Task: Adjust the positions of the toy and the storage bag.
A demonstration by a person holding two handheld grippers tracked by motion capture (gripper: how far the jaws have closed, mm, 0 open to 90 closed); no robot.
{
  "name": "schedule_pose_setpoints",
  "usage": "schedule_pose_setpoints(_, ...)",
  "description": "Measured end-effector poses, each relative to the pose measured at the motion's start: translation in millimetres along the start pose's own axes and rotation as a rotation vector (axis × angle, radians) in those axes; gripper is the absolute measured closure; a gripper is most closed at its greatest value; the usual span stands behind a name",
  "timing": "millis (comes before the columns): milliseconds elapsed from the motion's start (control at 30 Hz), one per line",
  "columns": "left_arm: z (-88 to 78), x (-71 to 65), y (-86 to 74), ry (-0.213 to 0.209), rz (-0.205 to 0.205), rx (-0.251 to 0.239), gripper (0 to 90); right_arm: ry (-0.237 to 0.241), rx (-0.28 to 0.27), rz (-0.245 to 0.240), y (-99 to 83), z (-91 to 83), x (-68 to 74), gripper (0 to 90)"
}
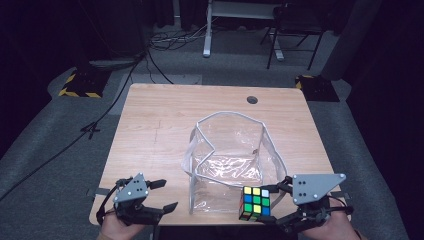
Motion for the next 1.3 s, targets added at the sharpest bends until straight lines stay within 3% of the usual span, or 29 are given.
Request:
schedule_pose_setpoints(267, 27.5, 46.6, -25.0, 0.237, -0.120, 0.072, 26.8, -0.073, -0.020, 0.038, 22.8, -12.3, -19.1, 33.6)
schedule_pose_setpoints(533, 42.4, 82.3, -54.3, 0.324, -0.215, 0.147, 27.3, -0.105, -0.030, 0.043, 36.0, -21.3, -26.7, 33.5)
schedule_pose_setpoints(633, 49.5, 90.6, -61.9, 0.353, -0.264, 0.177, 27.3, -0.135, -0.025, 0.069, 39.3, -23.1, -34.6, 33.5)
schedule_pose_setpoints(767, 56.3, 99.5, -68.5, 0.396, -0.296, 0.213, 27.2, -0.179, -0.011, 0.112, 42.7, -23.1, -51.2, 33.5)
schedule_pose_setpoints(833, 59.0, 103.2, -70.8, 0.425, -0.296, 0.240, 27.2, -0.198, -0.001, 0.122, 44.4, -22.2, -59.0, 33.6)
schedule_pose_setpoints(900, 60.9, 105.9, -71.5, 0.452, -0.271, 0.237, 27.1, -0.207, 0.006, 0.125, 46.5, -21.5, -65.1, 33.6)
schedule_pose_setpoints(1167, 67.3, 108.9, -71.8, 0.489, -0.236, 0.227, 24.9, -0.250, 0.027, 0.139, 59.3, -18.0, -82.2, 33.5)
schedule_pose_setpoints(1300, 69.3, 110.7, -70.4, 0.498, -0.244, 0.226, 24.1, -0.267, 0.037, 0.154, 63.6, -14.7, -90.0, 33.5)
Point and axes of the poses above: each handheld gripper's, and its own axes: z roughly forward along the jaws, y roughly out of its top, x roughly to its left, the point moved 4 cm from there along z, roughly forward along the jaws, and after that the axes turned 9 degrees about y, right-handed, at the moved point
